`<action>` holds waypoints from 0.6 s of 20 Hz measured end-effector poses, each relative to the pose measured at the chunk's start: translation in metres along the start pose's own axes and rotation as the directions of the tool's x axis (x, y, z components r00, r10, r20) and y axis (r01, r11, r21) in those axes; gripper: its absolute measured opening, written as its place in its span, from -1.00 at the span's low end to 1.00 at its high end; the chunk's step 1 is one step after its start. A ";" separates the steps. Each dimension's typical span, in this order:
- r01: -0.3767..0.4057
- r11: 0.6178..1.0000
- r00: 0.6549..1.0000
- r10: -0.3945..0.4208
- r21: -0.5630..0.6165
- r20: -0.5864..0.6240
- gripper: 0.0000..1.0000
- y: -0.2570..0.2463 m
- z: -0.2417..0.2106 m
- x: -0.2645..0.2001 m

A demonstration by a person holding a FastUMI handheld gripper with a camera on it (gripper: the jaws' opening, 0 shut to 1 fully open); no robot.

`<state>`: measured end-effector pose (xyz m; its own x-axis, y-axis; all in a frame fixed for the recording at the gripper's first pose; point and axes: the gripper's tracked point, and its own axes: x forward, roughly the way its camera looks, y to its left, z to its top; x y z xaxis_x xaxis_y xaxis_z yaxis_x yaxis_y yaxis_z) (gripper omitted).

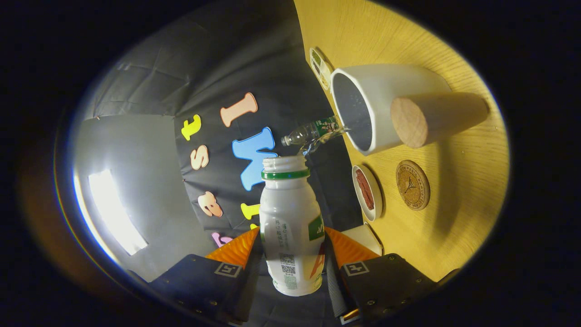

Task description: Take the bottle from table, then pour the juice into the cup, finally place the bottle on the coaster

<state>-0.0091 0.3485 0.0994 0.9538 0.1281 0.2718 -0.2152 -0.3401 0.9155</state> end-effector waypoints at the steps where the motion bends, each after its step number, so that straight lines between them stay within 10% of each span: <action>1: 0.002 1.000 1.000 -0.002 0.001 -0.001 0.32 0.000 0.000 0.000; 12: -0.001 1.000 1.000 0.001 0.023 0.008 0.32 0.000 0.000 0.002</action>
<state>-0.0075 0.3489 0.0995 0.9552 0.1203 0.2703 -0.2114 -0.3616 0.9080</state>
